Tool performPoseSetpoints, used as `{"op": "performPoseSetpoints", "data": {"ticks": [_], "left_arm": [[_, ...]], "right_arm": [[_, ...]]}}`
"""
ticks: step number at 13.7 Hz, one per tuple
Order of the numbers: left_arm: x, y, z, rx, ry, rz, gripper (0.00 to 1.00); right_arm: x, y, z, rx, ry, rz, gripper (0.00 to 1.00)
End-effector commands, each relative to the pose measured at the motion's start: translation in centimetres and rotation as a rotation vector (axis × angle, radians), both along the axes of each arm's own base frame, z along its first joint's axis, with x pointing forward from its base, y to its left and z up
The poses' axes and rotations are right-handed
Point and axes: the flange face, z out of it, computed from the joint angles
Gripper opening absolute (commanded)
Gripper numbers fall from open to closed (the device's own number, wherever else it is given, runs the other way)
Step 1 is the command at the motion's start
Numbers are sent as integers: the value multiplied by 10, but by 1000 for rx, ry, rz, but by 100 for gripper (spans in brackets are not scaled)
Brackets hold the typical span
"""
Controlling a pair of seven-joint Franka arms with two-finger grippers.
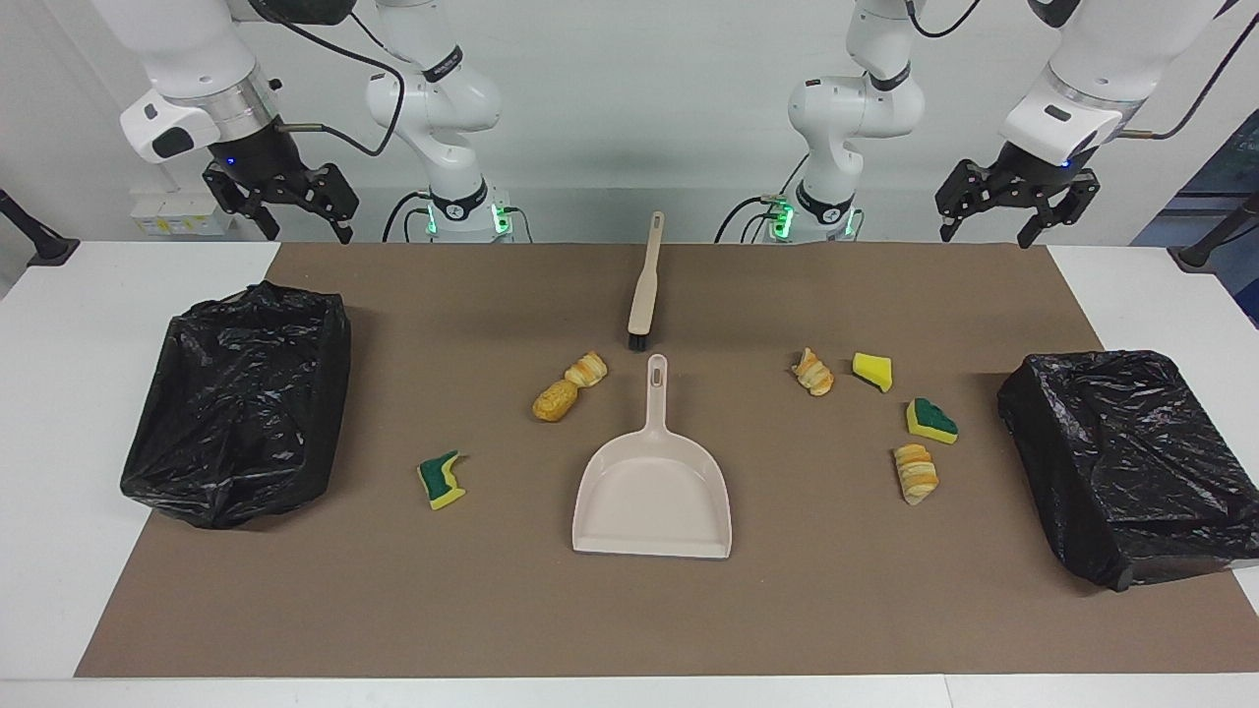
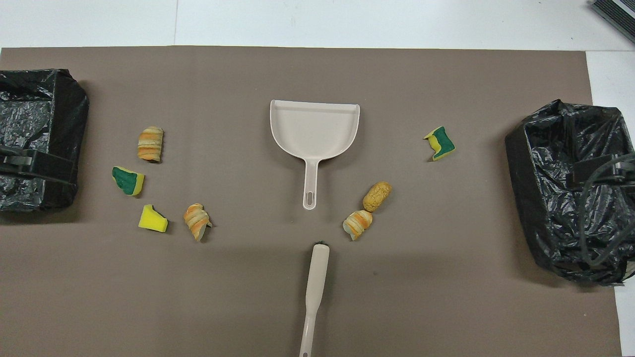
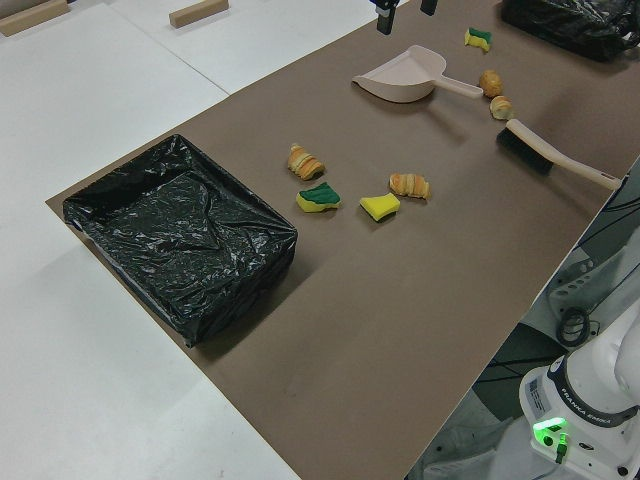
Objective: Sweep and dump trash in bin
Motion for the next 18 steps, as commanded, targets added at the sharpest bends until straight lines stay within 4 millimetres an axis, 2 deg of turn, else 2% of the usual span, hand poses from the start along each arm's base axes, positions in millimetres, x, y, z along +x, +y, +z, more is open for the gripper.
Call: {"op": "performPoseSetpoints", "data": {"ticks": [1,4,9,10,11,13,14,15,18], "left_arm": [[-5,2,4,1,15,-1,100],[-4,1,6,0,5,11,100],[-11,-14,7,-11,9,-17,100],[-15,-26,4,-21,11,-41,100],[-21,-45,-6,-40,23,-74,100],[-40,-81,-28,-44,26,-141,100],[-53,-98,-42,-48,29,-171,100],[-72,-122,-61,-42,39,-183,100],[-121,-194,-112,-25,53,-182,100]], "right_arm": [[0,-1,1,-14,2,11,100],[6,-4,3,-32,-34,53,100],[5,-1,2,-13,-30,60,100],[1,2,3,-16,-31,65,100],[1,8,0,-18,-25,75,100],[2,7,1,-10,-27,80,100],[0,7,2,-10,-19,80,100],[-3,12,8,-18,-29,88,100],[-2,17,7,-13,-30,96,100]]}}
